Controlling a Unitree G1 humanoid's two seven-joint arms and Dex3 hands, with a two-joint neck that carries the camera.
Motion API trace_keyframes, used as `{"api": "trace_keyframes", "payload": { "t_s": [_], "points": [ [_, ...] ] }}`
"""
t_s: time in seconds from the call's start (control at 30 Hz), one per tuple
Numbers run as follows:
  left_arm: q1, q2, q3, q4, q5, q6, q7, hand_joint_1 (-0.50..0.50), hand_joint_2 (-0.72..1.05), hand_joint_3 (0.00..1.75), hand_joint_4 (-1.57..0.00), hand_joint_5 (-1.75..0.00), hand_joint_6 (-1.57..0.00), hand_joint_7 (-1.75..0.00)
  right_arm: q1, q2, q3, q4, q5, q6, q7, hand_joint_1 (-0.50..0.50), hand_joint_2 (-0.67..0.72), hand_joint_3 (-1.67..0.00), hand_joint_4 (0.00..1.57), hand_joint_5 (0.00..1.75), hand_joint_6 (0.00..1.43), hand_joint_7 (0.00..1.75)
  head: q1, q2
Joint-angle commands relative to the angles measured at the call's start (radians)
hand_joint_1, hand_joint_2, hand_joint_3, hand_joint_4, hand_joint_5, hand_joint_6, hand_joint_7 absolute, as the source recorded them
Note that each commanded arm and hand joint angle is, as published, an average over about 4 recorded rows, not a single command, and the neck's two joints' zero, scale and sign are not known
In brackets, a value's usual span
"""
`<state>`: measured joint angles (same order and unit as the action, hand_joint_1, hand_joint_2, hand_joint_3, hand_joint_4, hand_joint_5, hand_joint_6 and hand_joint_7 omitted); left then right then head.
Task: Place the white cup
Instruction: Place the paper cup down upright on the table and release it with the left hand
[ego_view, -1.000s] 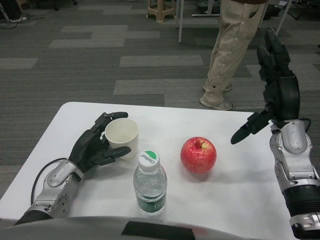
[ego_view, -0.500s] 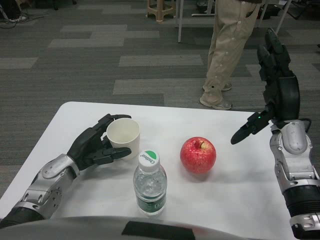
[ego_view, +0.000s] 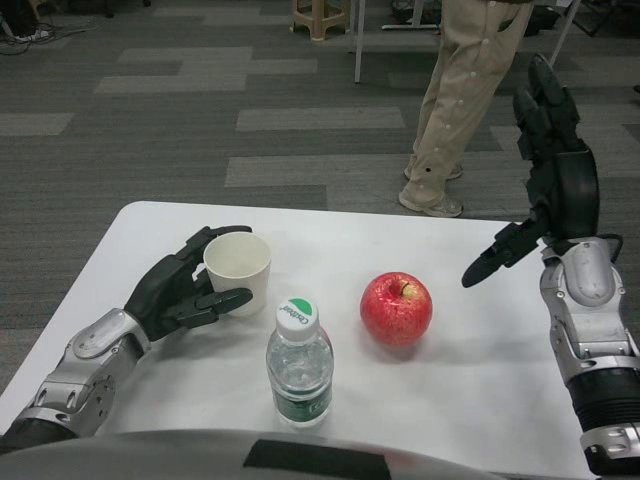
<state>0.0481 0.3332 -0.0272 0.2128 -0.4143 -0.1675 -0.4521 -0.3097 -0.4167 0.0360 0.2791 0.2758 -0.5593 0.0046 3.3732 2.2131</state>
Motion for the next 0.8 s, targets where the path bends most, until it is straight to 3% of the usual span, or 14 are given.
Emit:
{"api": "trace_keyframes", "payload": {
  "t_s": [0.03, 0.47, 0.8],
  "points": [
    [0.009, 0.010, 0.023, -0.010, 0.030, 0.013, 0.001, -0.49, 1.05, 0.09, 0.00, 0.00, 0.00, -0.70, -0.013, -0.005, 0.001, 0.002, 0.005, -0.005, -0.002, -0.42, 0.72, 0.00, 0.00, 0.00, 0.00, 0.00, -0.001, -0.001],
    [0.009, -0.008, 0.040, -0.012, 0.082, 0.015, -0.004, -0.50, 1.05, 0.09, 0.00, 0.00, 0.00, -0.56, -0.010, -0.004, -0.002, -0.004, 0.005, -0.005, -0.002, -0.42, 0.72, 0.00, 0.00, 0.00, 0.00, 0.00, -0.003, -0.002],
    [0.018, -0.017, 0.060, -0.026, 0.169, 0.047, -0.031, -0.50, 1.05, 0.09, 0.00, -0.05, 0.00, -0.56, -0.006, -0.004, -0.002, -0.010, 0.005, -0.005, -0.002, -0.42, 0.72, 0.00, 0.00, 0.00, 0.00, 0.00, 0.002, -0.007]
  ]
}}
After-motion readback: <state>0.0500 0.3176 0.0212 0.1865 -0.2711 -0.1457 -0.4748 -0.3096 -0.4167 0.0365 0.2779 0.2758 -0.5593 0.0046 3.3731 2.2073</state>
